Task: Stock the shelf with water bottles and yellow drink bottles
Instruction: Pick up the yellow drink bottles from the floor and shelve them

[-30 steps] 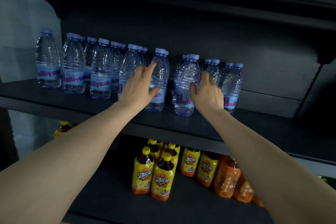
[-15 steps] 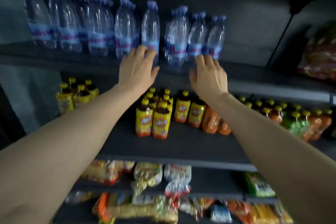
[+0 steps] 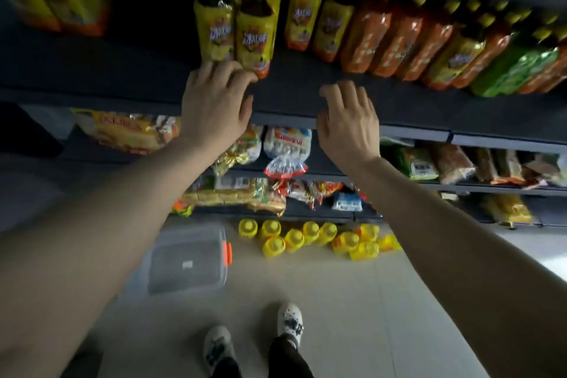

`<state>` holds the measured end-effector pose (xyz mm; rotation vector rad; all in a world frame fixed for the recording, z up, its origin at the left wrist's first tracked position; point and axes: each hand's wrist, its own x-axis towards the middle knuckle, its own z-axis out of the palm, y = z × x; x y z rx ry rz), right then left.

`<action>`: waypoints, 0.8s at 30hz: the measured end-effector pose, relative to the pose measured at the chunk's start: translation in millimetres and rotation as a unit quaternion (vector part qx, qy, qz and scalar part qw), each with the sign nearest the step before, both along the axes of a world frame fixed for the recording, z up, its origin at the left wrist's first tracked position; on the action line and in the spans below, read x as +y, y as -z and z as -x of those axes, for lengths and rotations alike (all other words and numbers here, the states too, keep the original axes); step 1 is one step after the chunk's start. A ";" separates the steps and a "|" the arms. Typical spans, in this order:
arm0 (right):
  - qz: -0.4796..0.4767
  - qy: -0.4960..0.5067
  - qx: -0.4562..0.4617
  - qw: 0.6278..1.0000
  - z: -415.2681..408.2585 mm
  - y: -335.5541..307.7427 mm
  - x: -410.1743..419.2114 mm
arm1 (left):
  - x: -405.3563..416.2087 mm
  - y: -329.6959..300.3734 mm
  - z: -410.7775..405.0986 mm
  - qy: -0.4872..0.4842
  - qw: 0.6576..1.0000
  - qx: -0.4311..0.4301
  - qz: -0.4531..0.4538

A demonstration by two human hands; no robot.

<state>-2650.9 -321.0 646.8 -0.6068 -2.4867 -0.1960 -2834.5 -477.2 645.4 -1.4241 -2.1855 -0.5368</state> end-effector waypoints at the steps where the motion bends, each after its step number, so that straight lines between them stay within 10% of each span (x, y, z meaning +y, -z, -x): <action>1: 0.017 -0.001 -0.015 1.000 -5.2 20.9 0.4 | -0.4 23.1 -6.1 0.001 1.000 -0.017 0.014; 24: 0.353 -0.055 -0.274 0.893 -80.8 548.3 14.6 | -41.6 553.8 -144.1 -0.144 0.904 -0.288 0.280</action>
